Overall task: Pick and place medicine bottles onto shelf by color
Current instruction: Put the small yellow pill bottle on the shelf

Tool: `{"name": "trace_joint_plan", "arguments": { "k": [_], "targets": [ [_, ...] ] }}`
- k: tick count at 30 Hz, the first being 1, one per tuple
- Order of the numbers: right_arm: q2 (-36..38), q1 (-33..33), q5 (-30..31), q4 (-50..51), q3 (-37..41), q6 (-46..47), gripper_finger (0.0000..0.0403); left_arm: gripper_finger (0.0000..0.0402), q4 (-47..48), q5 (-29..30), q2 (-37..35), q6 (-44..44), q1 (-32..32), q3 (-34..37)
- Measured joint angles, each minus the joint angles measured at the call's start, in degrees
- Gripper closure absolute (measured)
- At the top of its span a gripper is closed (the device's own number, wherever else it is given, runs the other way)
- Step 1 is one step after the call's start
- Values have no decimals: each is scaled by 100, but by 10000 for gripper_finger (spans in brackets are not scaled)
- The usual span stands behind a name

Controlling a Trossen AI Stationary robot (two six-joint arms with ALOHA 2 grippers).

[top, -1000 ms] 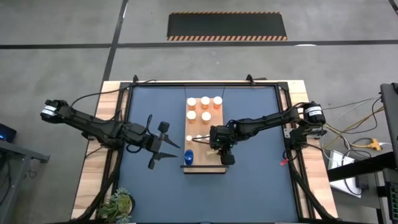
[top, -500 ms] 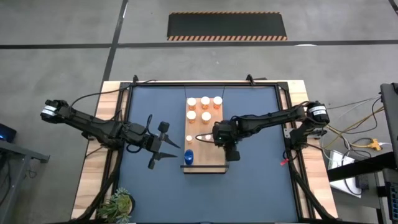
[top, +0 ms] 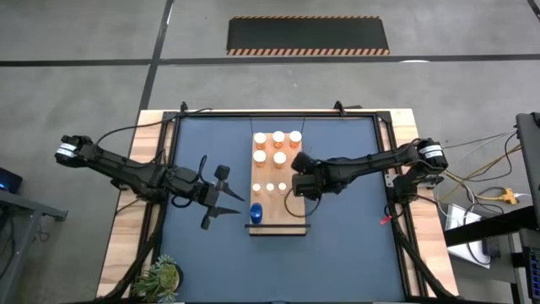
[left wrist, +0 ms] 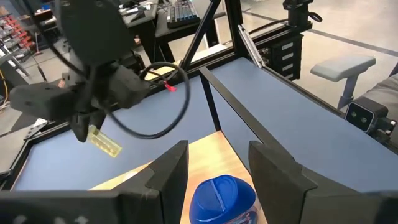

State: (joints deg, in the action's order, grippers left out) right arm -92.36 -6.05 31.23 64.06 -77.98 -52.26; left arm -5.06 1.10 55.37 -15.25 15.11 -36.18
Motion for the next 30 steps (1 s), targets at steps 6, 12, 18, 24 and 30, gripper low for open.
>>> {"name": "trace_joint_plan", "arguments": {
  "k": [6,12,18,24,30],
  "targets": [
    [-155,-402,1127,-221,96,-1178,293,251,7,2,0,0,0,0],
    [-149,-848,2278,-316,351,-1010,293,251,64,2,0,4,0,0],
    [-155,-1262,2730,-689,608,-710,294,251,72,2,0,4,-2,0],
    [-157,-1398,3131,-984,820,-790,294,251,57,2,0,4,0,0],
    [91,-1394,4003,-973,820,-1055,294,251,-102,2,1,3,0,0]
  ]
}}
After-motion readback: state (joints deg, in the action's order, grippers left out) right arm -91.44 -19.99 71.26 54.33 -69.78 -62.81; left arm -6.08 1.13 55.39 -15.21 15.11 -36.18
